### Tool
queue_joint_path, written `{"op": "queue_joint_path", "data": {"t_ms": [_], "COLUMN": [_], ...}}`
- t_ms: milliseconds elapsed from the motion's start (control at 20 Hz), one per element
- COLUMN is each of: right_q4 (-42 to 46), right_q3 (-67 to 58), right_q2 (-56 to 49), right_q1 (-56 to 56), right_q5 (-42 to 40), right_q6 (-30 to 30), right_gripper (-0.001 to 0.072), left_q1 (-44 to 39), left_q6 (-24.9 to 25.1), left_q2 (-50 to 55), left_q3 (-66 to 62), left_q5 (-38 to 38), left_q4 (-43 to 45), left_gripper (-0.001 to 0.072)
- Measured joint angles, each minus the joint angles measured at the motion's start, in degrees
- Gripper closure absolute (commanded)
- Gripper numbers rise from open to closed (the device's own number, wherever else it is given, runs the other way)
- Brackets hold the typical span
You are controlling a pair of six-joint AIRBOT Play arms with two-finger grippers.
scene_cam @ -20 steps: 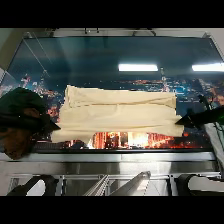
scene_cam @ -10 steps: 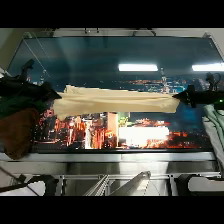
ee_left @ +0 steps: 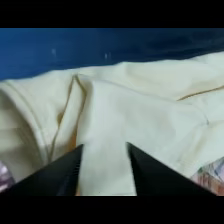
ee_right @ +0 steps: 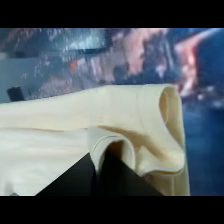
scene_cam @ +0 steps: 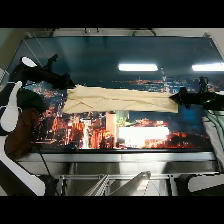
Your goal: Fold the shirts.
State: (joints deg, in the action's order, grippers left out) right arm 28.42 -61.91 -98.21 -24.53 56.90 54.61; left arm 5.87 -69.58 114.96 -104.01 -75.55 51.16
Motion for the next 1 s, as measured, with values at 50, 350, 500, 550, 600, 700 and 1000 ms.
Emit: {"op": "queue_joint_path", "data": {"t_ms": [50, 350, 500, 550, 600, 700, 1000], "right_q4": [0.0, 6.9, 10.4, 11.3, 11.6, 11.6, 12.7], "right_q3": [-0.3, -5.0, -5.9, -6.0, -6.1, -6.3, -7.8], "right_q2": [0.2, 3.5, 2.4, 1.3, 0.2, -1.9, -4.8], "right_q1": [-0.3, -3.6, -3.5, -2.9, -2.2, -0.3, 4.7], "right_q5": [0.5, 4.3, 4.5, 4.8, 4.9, 5.1, 7.1], "right_q6": [-1.0, -3.6, -1.9, -1.1, -0.4, 0.4, 1.7], "right_gripper": [0.0205, 0.0027, 0.0028, 0.0028, 0.0033, 0.0280, 0.0691], "left_q1": [-0.1, 1.8, 2.2, 2.0, 1.7, 0.6, -8.3], "left_q6": [0.0, -1.5, -2.5, -2.6, -2.9, -2.8, -0.8], "left_q2": [1.0, 2.1, 0.4, 0.1, -0.1, -0.4, -0.6], "left_q3": [-2.5, -12.0, -9.0, -7.7, -6.6, -4.4, -0.1], "left_q5": [-1.1, -5.7, -6.5, -6.8, -7.3, -8.3, -6.2], "left_q4": [0.0, -0.6, -2.0, -2.6, -3.7, -5.9, -9.7], "left_gripper": [-0.0007, -0.0002, 0.0031, 0.0178, 0.0362, 0.0708, 0.0706]}}
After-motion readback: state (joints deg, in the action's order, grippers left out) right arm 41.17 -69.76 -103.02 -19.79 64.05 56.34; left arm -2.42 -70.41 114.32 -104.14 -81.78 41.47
